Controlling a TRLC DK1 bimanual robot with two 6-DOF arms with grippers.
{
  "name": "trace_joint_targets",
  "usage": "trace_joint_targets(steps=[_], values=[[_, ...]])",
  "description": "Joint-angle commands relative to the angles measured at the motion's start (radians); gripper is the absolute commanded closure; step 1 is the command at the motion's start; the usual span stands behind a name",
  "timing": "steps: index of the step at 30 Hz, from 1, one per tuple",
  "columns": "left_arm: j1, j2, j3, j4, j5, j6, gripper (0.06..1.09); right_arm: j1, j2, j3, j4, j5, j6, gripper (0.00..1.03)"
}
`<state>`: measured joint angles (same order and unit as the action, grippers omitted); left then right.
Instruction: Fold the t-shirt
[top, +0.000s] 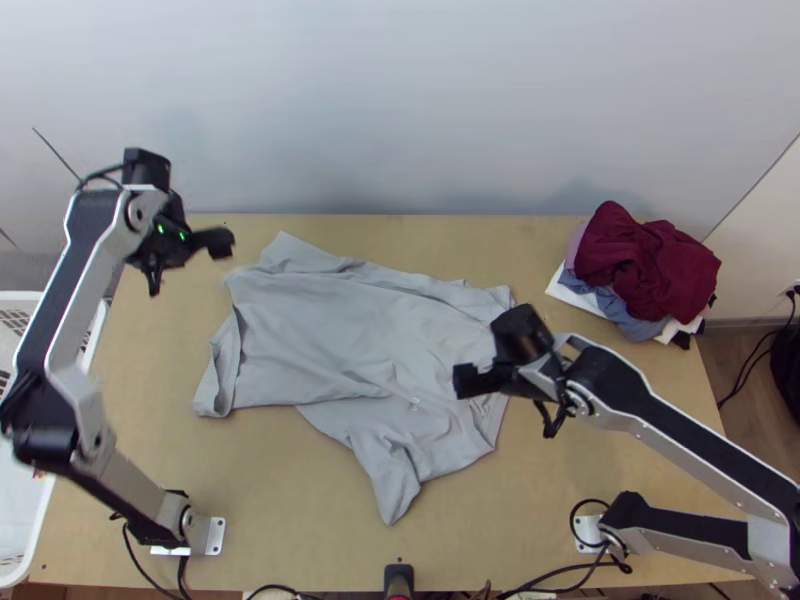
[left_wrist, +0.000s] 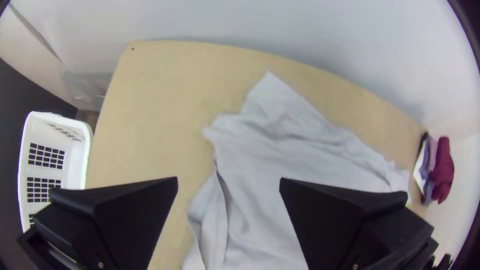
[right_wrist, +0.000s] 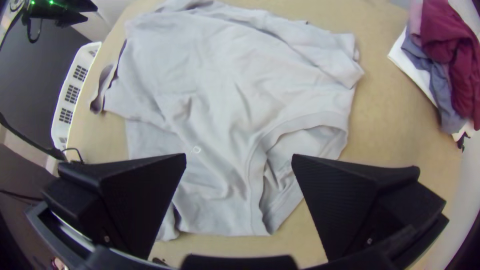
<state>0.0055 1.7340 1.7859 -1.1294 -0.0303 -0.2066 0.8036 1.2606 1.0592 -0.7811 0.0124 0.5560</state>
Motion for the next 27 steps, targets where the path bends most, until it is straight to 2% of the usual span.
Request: trace_joint_targets(steps=[1, 6, 12, 17, 22, 27], values=[[-0.064, -0.284, -0.324, -0.021, 0.009, 0.118, 0.1, 0.121, 0.065, 0.013, -0.009, -0.032, -0.021, 0.05], [-0.033, -0.488, -0.577, 0.0, -0.02, 0.245, 0.1, 0.195, 0.134, 0.038, 0.011, -0.034, -0.022, 0.05], [-0.048, -0.646, -0.806, 0.031, -0.155, 0.401, 0.1, 0.204, 0.204, 0.101, 0.022, -0.034, -0.019, 0.05], [-0.09, -0.712, -0.901, 0.046, -0.164, 0.432, 0.1, 0.221, 0.215, 0.11, 0.022, -0.034, -0.018, 0.05], [-0.17, -0.734, -0.99, 0.048, -0.227, 0.431, 0.1, 0.224, 0.221, 0.117, 0.022, -0.034, -0.008, 0.05], [-0.214, -0.72, -1.014, 0.043, -0.238, 0.401, 0.11, 0.224, 0.223, 0.108, 0.022, -0.034, -0.005, 0.05]])
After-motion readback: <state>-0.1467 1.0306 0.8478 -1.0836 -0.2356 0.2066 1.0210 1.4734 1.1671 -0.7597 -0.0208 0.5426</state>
